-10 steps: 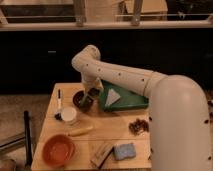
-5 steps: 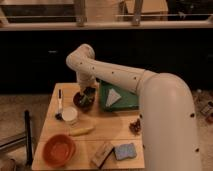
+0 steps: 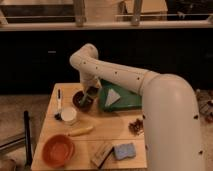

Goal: Stack cups into tray

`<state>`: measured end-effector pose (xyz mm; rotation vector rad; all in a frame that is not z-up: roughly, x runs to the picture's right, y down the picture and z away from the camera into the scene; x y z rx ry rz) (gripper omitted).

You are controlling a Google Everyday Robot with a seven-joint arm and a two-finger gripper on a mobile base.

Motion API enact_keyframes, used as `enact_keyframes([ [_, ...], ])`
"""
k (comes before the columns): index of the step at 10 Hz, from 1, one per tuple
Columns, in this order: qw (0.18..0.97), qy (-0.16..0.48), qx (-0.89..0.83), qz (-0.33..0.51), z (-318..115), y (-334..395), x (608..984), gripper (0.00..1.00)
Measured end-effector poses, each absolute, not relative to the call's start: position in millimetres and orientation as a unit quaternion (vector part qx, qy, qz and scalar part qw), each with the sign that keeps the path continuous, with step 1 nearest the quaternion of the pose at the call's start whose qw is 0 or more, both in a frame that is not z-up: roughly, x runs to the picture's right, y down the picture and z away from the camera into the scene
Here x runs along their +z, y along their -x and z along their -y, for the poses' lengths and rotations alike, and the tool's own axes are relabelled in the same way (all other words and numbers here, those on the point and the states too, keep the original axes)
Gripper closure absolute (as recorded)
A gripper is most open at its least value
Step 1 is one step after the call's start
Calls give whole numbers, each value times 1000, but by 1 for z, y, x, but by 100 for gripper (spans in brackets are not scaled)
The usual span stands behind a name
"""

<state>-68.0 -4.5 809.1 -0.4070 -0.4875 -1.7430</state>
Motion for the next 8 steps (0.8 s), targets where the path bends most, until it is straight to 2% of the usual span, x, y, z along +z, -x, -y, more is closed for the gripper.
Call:
enact_keyframes([
  [8,706,207,-650,190,18,-21,814,93],
])
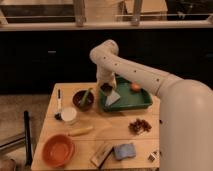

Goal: Stack cups into tray

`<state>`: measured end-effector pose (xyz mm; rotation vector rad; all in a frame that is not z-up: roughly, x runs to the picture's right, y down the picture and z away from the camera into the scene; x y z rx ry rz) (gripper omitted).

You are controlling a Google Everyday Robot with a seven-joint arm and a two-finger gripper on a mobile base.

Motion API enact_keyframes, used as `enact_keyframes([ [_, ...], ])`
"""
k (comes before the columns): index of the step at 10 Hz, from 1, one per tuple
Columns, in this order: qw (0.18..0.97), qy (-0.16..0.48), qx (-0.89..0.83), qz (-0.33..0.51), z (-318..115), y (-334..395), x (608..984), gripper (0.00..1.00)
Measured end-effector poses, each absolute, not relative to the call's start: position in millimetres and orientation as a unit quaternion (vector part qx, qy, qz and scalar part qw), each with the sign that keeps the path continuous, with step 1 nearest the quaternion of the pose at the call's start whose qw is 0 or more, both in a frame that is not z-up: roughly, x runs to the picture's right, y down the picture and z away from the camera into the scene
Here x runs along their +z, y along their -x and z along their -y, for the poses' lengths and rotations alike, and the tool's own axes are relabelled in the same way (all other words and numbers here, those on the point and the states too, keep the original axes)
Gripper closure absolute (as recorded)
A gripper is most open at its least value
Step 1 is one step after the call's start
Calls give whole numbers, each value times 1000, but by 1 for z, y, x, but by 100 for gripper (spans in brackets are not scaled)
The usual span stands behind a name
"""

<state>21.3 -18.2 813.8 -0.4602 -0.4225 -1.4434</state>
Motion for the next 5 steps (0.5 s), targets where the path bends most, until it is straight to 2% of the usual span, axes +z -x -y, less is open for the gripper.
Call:
enact_keyframes([
  [5,748,225,-591,201,4,-55,842,93],
])
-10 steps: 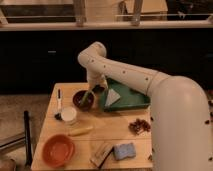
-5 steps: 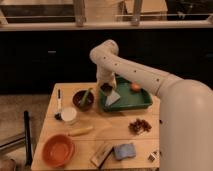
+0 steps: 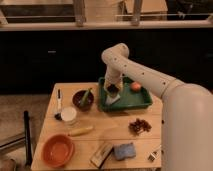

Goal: Stack cups into tray

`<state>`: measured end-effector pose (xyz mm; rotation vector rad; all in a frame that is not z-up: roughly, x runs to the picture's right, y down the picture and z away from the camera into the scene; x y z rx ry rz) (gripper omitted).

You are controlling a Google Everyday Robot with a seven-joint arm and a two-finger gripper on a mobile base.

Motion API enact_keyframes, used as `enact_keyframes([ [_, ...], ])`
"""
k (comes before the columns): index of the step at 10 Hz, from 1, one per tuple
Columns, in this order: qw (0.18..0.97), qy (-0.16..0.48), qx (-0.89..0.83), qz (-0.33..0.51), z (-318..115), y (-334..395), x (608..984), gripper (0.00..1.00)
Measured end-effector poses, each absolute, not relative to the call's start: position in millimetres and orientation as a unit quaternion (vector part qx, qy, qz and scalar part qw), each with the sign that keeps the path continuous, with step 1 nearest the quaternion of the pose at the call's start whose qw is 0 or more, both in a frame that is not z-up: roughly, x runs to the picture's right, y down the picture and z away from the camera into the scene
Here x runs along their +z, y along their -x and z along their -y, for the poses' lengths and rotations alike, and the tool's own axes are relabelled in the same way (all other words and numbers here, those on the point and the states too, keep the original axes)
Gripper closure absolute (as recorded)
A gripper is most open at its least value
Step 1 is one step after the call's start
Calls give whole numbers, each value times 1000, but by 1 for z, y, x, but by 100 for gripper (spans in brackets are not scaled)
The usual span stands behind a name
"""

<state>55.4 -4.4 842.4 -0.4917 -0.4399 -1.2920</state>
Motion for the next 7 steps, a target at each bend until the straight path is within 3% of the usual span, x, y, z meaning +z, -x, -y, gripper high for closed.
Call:
enact_keyframes([
  [7,782,265,-527,200,-17,-88,883,92],
])
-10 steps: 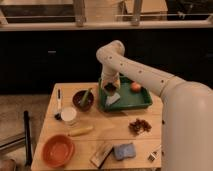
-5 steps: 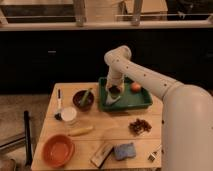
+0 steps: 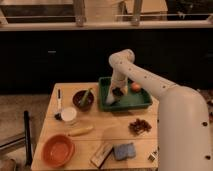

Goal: Stack cups into tray

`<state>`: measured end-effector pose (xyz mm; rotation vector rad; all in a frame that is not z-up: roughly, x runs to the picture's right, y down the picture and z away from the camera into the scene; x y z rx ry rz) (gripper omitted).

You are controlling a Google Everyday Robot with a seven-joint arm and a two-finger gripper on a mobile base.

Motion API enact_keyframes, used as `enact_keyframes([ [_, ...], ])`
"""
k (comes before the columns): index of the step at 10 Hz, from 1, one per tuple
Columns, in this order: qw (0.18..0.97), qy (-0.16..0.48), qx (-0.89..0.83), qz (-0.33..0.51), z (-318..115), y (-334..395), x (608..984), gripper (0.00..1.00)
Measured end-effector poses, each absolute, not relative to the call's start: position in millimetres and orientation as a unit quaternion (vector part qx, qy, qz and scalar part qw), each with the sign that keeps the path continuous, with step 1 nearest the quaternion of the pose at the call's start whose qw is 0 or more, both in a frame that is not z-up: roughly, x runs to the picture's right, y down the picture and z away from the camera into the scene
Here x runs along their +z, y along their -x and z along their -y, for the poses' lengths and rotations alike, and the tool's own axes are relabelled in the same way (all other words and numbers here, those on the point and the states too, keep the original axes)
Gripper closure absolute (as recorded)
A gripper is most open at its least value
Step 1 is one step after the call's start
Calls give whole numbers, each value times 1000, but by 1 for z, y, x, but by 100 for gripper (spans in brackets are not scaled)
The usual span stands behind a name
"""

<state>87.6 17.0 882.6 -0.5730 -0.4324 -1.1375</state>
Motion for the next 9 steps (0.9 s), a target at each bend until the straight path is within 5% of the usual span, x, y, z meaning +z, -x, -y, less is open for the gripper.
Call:
enact_keyframes([
  [7,795,292,-490,204,-32,-106,896,24],
  [9,798,291,-489,200,-31,-108,896,20],
])
